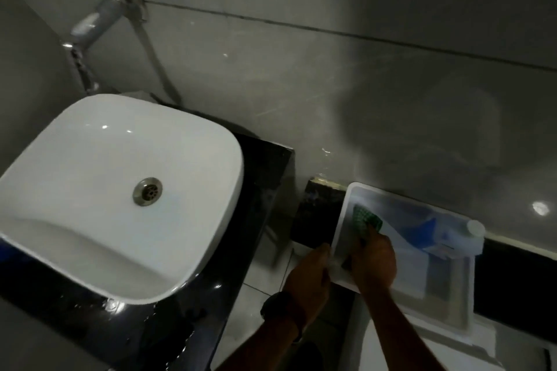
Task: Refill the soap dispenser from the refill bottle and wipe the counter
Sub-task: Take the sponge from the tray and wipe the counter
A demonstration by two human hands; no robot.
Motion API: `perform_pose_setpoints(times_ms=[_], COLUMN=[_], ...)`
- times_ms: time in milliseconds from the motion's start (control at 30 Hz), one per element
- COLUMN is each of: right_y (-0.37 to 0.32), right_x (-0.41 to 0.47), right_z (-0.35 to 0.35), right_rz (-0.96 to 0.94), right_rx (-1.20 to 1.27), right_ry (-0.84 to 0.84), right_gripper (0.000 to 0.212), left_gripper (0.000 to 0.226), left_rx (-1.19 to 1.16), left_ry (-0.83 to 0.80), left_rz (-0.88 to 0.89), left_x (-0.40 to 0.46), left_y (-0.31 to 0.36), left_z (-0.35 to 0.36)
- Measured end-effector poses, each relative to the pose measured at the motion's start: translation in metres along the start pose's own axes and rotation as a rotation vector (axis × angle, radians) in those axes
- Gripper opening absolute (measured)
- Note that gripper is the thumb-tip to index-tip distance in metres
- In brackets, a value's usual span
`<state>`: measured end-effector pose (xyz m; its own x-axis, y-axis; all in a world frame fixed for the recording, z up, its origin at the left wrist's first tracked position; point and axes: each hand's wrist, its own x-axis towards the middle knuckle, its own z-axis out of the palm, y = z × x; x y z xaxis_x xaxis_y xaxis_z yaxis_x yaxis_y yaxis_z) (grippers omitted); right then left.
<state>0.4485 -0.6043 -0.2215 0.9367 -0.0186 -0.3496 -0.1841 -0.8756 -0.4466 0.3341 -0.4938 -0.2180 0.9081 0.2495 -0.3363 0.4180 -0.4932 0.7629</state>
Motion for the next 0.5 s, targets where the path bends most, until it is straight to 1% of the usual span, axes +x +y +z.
perform_pose_setpoints(times_ms=[67, 133, 200, 267, 367, 500], right_y=[-0.005, -0.013, -0.027, -0.043, -0.071, -0.106], right_x=[-0.018, -0.046, -0.080, -0.115, -0.174, -0.251], right_z=[-0.008, -0.013, -0.010, -0.005, 0.003, 0.020], right_rz=[-0.077, -0.159, -0.193, -0.193, -0.212, -0.266], right_rx=[0.084, 0.128, 0.145, 0.119, 0.108, 0.237], right_ry=[0.044, 0.087, 0.055, -0.008, -0.072, -0.132], right_gripper=[0.023, 0.019, 0.022, 0.029, 0.037, 0.040], left_gripper=[0.052, 0.053, 0.051, 0.049, 0.045, 0.044], left_rx=[0.025, 0.059, 0.095, 0.117, 0.136, 0.178], left_ry=[0.023, 0.074, 0.135, 0.191, 0.266, 0.354], left_rz=[0.004, 0.038, 0.078, 0.084, 0.060, -0.046], left_x=[-0.016, -0.038, -0.065, -0.094, -0.142, -0.202], left_y=[0.001, 0.001, -0.005, -0.015, -0.043, -0.091], left_z=[-0.019, -0.045, -0.069, -0.093, -0.128, -0.178])
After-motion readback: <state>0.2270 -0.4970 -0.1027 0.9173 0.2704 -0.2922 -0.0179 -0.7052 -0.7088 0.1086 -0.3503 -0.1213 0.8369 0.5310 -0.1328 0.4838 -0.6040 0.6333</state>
